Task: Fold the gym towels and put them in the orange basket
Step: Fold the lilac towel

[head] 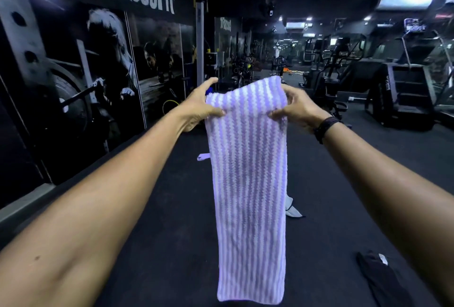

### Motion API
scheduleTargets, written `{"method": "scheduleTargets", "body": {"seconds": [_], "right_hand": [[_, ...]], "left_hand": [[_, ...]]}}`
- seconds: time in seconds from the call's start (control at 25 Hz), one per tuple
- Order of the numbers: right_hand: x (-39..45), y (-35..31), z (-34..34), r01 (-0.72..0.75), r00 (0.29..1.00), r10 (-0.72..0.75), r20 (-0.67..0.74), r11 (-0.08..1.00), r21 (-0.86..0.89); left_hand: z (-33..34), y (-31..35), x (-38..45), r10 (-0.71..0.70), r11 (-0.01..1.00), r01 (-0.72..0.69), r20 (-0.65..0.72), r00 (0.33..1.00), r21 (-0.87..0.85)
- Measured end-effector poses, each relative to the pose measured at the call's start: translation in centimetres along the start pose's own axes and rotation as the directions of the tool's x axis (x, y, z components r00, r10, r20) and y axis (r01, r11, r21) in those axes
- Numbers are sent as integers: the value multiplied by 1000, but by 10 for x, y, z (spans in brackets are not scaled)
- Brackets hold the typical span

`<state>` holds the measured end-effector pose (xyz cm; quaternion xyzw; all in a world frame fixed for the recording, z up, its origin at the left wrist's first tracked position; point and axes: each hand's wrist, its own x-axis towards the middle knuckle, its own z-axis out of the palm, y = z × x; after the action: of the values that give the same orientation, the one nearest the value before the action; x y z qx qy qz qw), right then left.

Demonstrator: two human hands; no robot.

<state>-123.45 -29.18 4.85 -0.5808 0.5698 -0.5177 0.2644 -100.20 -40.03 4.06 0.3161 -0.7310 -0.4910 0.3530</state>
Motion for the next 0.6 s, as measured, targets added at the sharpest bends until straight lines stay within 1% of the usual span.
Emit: {"method": "scheduleTargets", "body": {"seconds": [0.04,0.08,0.12,0.16,0.2,0.24,0.28,0.32,0.36,0.4,0.44,0.48,0.52,0.56,0.6], "right_hand": [[0,-3,-2,3,998,1,-62,998,68],[-1,-6,-3,1,993,17,-116,988,155],[-1,-9,-4,-11,984,55,-170,968,250],[-1,-11,-4,-23,970,102,-222,942,334],[0,-12,-6,-27,953,143,-268,919,392],[0,-13,-8,-33,941,175,-291,900,434],[0,-12,-11,-31,935,194,-295,878,478],[-1,-12,-13,-22,938,198,-285,853,522],[-3,-14,-14,-5,946,185,-265,829,559],[-4,-16,-15,9,957,161,-240,814,581],[-7,-20,-15,21,969,127,-210,811,584],[-9,-24,-15,25,980,96,-176,812,583],[-11,-27,-16,24,986,79,-149,808,588],[-12,-30,-17,22,989,69,-130,803,596],[-13,-31,-18,18,990,70,-123,800,599]], "left_hand": [[6,1,0,3,999,-1,-49,999,48],[11,2,-1,1,998,3,-65,998,68],[15,1,-2,-17,1000,19,-46,999,24],[16,-1,-3,-52,997,52,6,999,-63],[18,-3,-6,-70,984,84,93,993,-155],[18,-2,-9,-67,975,102,175,982,-200],[20,0,-12,-38,975,87,229,973,-206],[22,5,-12,-6,977,54,227,974,-207],[27,11,-11,30,974,12,183,983,-226],[31,18,-10,52,967,-22,110,993,-256],[33,23,-8,52,955,-37,43,998,-295],[34,25,-6,48,940,-38,20,999,-340],[35,24,-7,38,929,-19,45,998,-369],[37,22,-9,27,929,12,100,995,-369],[40,18,-13,18,943,34,152,988,-332]]}}
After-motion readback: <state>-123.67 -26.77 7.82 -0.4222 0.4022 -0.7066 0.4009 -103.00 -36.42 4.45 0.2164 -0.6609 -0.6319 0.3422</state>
